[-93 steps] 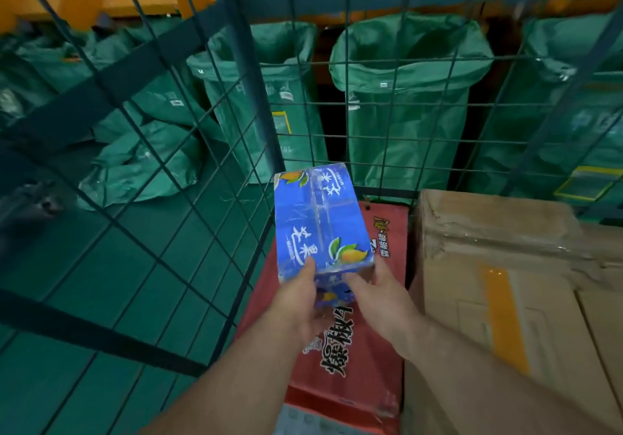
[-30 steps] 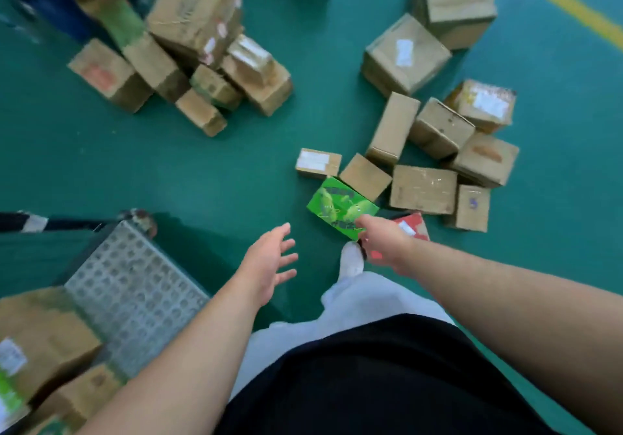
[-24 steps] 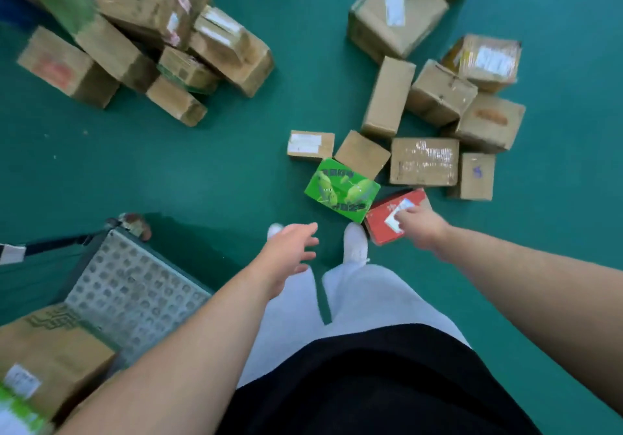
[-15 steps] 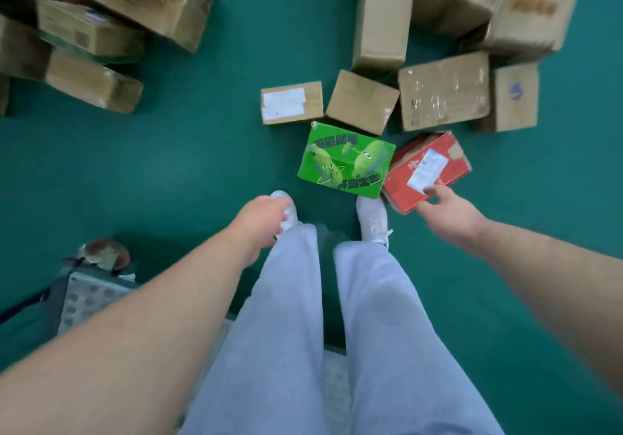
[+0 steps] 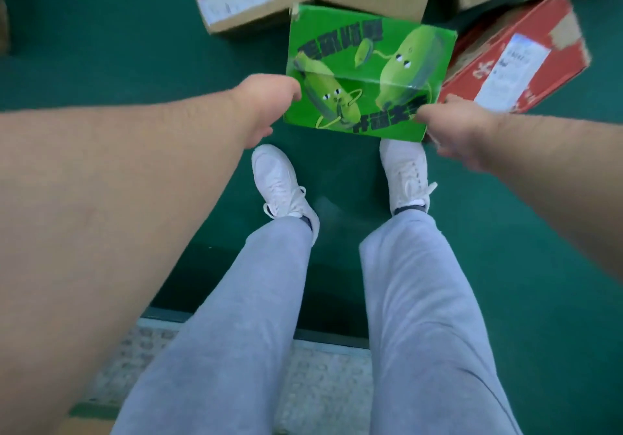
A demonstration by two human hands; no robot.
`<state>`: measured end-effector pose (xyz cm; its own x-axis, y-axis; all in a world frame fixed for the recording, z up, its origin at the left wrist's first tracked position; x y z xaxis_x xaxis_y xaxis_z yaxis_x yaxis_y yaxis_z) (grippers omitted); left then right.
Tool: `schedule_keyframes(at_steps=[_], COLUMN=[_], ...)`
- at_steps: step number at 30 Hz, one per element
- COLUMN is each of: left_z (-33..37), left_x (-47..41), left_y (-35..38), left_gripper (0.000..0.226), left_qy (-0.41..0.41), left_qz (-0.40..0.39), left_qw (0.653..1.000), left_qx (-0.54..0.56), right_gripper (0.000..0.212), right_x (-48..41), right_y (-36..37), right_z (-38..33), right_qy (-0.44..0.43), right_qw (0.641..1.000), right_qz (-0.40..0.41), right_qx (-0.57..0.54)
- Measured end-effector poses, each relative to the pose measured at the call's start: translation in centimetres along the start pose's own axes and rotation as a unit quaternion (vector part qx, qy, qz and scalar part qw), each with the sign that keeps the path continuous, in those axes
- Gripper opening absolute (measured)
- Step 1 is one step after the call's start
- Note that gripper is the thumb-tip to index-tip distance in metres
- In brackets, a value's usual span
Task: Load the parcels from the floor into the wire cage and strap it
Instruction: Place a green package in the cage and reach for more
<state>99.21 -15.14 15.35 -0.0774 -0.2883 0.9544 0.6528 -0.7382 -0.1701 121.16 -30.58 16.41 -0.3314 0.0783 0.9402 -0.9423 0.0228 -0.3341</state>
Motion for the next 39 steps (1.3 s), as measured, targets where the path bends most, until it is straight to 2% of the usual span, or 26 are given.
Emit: schedule_keyframes(at_steps=[3, 4, 8, 10, 11, 14, 16, 18, 21, 26, 29, 32, 36, 38, 39], left_z=[-2.4, -3.2, -6.3, -7.5, -7.8, -7.5, -7.3, -7.0, -6.6, -8.0, -11.3, -16.1, -24.3, -28.5, -29.9], left_x=[-0.9, -0.5, 3.3, 6.5, 9.0, 16.6, 21.8, 26.5, 34.5, 46.9, 53.5, 58.4, 64.4, 67.0, 68.2], left_y=[0.8, 0.8, -1.1, -2.5, -3.2, -4.9, -6.0, -6.6, -6.9, -6.8, -5.9, -3.7, 2.0, 5.9, 7.9], left_gripper=[0.057, 0.061, 0.075, 0.076, 0.078, 0.063, 0.062, 0.069, 0.072, 0.06, 0.052, 0.043, 0.026, 0.023, 0.023], left_qy=[-0.01, -0.012, -0.024, -0.006, 0.007, 0.058, 0.087, 0.097, 0.109, 0.137, 0.146, 0.125, 0.077, 0.043, 0.028], left_qz=[-0.026, -0.032, -0.008, 0.02, 0.037, 0.094, 0.13, 0.159, 0.191, 0.243, 0.282, 0.306, 0.391, 0.426, 0.433], left_qw=[0.999, 0.998, 0.991, 0.985, 0.98, 0.946, 0.928, 0.914, 0.89, 0.837, 0.799, 0.742, 0.597, 0.53, 0.508], left_qx=[0.032, 0.043, 0.129, 0.172, 0.198, 0.304, 0.339, 0.359, 0.399, 0.471, 0.511, 0.583, 0.696, 0.732, 0.744], right_gripper=[0.042, 0.047, 0.093, 0.106, 0.1, 0.049, 0.04, 0.026, 0.017, 0.018, 0.042, 0.039, 0.042, 0.041, 0.034], right_x=[-0.8, -0.4, 2.4, 4.3, 6.6, 16.4, 21.2, 25.8, 32.0, 42.4, 47.5, 52.1, 57.3, 59.5, 60.4], right_y=[2.0, 2.3, 2.3, 1.8, 1.4, -0.2, -1.4, -2.5, -4.6, -6.8, -5.9, -3.4, 1.5, 4.8, 6.3], right_z=[0.8, 0.9, 1.7, 2.2, 1.8, -0.1, -0.6, -1.0, -2.1, -3.2, -2.4, -0.7, 3.0, 5.8, 7.5], right_qy=[0.025, 0.029, 0.02, 0.016, 0.009, -0.044, -0.073, -0.076, -0.088, -0.122, -0.168, -0.202, -0.252, -0.284, -0.295], right_qw=[0.994, 0.992, 0.979, 0.976, 0.977, 0.979, 0.976, 0.963, 0.97, 0.976, 0.962, 0.926, 0.854, 0.787, 0.751], right_qz=[-0.041, -0.038, -0.056, -0.076, -0.085, -0.13, -0.15, -0.205, -0.206, -0.18, -0.187, -0.2, -0.196, -0.207, -0.211], right_qx=[-0.097, -0.119, -0.195, -0.202, -0.195, -0.153, -0.14, -0.157, -0.099, -0.003, 0.105, 0.248, 0.411, 0.507, 0.552])
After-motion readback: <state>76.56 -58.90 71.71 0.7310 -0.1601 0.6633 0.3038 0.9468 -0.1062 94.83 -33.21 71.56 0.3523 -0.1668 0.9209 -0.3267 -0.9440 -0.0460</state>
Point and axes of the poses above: each hand's wrist, its own x-axis away from the middle knuckle, its own y-axis out of the palm, z = x × y, the point moved 3 cm from there along -x, towards the middle knuckle, and after that the axes turned 7 degrees about y, right-handed, at the moved point
